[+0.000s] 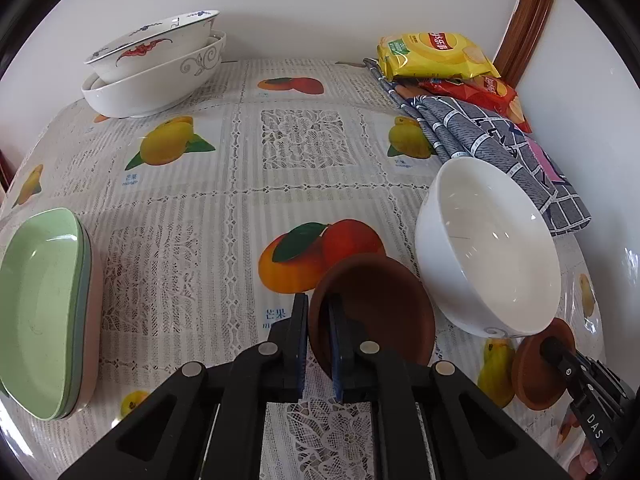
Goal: Organize plates and bowls
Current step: 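Grasp one brown saucer with the left gripper while the right gripper grasps another, then lower the right gripper's saucer into the white bowl while the left gripper holds its saucer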
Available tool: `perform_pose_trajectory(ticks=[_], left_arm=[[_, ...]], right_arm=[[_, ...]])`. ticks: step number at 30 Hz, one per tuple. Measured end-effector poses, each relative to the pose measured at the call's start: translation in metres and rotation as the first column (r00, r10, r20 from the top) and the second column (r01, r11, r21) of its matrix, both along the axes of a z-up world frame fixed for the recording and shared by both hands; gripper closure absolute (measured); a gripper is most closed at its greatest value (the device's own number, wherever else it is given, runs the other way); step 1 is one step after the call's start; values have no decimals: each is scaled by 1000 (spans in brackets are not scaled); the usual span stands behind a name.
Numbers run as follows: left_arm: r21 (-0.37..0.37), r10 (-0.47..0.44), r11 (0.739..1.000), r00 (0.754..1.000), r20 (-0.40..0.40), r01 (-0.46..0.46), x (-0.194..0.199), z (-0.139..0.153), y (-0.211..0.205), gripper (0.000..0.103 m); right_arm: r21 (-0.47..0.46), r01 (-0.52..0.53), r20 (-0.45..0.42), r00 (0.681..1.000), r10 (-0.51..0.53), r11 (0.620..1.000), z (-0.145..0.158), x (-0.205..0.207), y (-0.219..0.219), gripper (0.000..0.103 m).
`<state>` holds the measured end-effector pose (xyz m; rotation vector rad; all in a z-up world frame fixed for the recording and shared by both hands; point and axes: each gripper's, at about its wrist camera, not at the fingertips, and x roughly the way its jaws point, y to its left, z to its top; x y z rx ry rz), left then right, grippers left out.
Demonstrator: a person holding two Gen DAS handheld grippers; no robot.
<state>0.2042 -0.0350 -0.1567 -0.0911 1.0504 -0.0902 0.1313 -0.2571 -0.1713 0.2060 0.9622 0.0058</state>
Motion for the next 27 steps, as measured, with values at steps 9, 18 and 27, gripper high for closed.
perform_pose_trajectory(ticks=[9, 18, 27], left_arm=[[8, -1, 1000, 999, 49, 1, -17, 23, 9, 94], [-17, 16, 1000, 997, 82, -15, -31, 49, 21, 94], [-2, 11, 1000, 989, 145, -11, -46, 79, 26, 94]], right_arm=[[-5, -2, 32, 999, 2, 1000, 19, -12, 10, 94], [-22, 13, 111, 994, -11, 1000, 58, -25, 17, 94], [-56, 32, 181, 983, -21, 998, 96, -31, 29, 94]])
